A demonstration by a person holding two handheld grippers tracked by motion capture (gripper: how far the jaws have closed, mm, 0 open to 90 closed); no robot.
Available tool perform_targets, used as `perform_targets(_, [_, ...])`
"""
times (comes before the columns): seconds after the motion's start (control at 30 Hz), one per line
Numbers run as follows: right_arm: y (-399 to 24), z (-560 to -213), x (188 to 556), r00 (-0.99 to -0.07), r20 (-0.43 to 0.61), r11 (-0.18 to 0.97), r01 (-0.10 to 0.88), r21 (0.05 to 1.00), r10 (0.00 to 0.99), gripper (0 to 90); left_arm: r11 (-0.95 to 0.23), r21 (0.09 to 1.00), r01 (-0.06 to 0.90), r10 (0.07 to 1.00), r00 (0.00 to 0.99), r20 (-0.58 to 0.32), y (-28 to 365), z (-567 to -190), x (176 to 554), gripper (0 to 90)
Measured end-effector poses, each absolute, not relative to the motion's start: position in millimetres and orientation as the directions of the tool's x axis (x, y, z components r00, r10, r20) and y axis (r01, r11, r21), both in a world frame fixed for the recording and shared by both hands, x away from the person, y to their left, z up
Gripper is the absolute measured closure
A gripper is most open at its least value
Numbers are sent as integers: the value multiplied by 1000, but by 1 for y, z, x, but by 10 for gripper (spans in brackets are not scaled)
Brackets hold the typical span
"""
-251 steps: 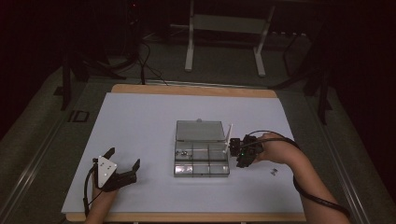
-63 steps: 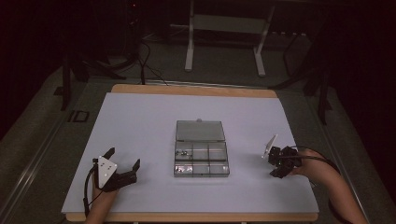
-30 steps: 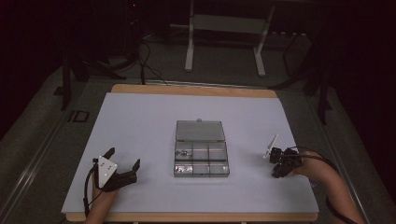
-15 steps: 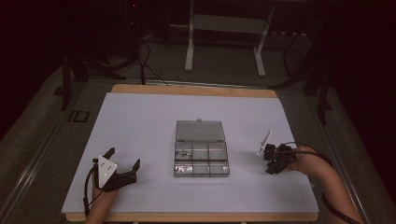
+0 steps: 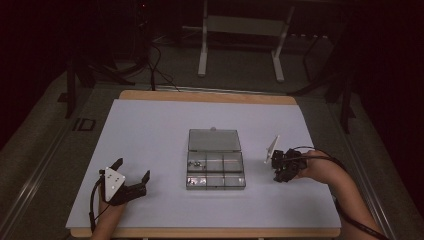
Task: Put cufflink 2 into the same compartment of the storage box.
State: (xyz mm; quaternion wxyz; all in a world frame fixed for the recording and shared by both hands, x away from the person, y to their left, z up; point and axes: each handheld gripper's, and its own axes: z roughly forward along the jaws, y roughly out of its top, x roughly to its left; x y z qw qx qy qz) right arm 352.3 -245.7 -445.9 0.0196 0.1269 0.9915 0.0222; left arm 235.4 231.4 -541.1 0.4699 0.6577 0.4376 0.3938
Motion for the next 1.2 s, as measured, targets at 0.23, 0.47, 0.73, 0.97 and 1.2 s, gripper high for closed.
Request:
perform_targets(0.23, [-227,-438,353,-978,-36,977,203,68,206,719,-179,963,204,945,308,110,231,-541,235,38])
perform_targets(0.47, [-208,-432,352,-985,-40,982,166,85,170,720,-178,963,205,944,310,108,231,-541,235,38])
perform_targets(0.73, [-184,-428,351,-992,-42,989,116,91,120,719,-179,963,204,944,312,110,231,-541,235,38])
perform_targets(0.97, [-160,-429,350,-996,-39,992,73,100,77,719,-179,963,203,944,312,110,231,-541,235,38])
perform_targets(1.2, [-135,-431,347,-999,-33,992,28,124,33,719,-181,963,201,943,313,112,231,-541,235,39])
